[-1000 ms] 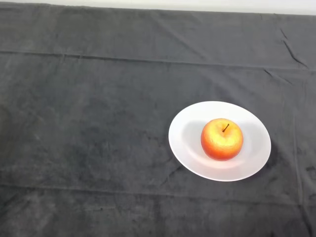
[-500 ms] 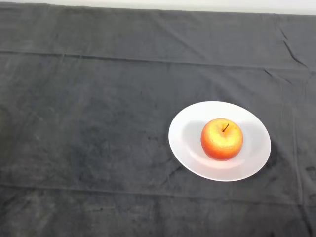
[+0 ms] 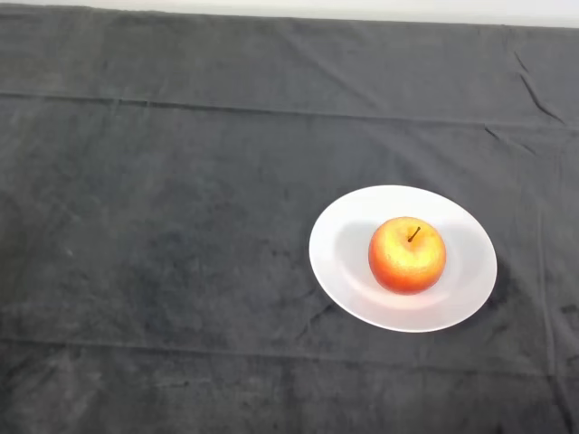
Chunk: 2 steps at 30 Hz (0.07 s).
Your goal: Move the apple to the plate
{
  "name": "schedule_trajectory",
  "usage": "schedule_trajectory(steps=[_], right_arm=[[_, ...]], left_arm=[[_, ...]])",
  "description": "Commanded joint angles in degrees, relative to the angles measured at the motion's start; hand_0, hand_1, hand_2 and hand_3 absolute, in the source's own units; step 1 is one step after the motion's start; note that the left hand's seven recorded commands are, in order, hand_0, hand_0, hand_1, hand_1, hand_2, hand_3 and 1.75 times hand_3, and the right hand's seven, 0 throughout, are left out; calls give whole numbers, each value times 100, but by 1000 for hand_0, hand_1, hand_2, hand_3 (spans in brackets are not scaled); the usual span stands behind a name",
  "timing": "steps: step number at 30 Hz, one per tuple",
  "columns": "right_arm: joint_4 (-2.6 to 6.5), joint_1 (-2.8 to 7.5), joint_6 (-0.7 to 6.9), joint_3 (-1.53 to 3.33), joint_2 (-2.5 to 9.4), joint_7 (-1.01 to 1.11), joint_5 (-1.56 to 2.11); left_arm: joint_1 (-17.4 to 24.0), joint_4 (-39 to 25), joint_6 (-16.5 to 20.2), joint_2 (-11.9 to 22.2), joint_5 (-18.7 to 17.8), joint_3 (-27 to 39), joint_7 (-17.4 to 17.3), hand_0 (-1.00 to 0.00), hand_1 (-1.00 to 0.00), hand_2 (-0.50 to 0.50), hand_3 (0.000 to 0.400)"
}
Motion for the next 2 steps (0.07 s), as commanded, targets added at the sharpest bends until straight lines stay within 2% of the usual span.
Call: schedule_trajectory(steps=[1,2], right_arm=[[-155,50,-6,-63,10,-24,58],[-156,50,-6,-63,11,-24,58]], left_arm=[[-229,-320,37,-67,139,219,-45,0,0,0,0],[-237,-316,37,-82,151,237,-64,0,0,0,0]])
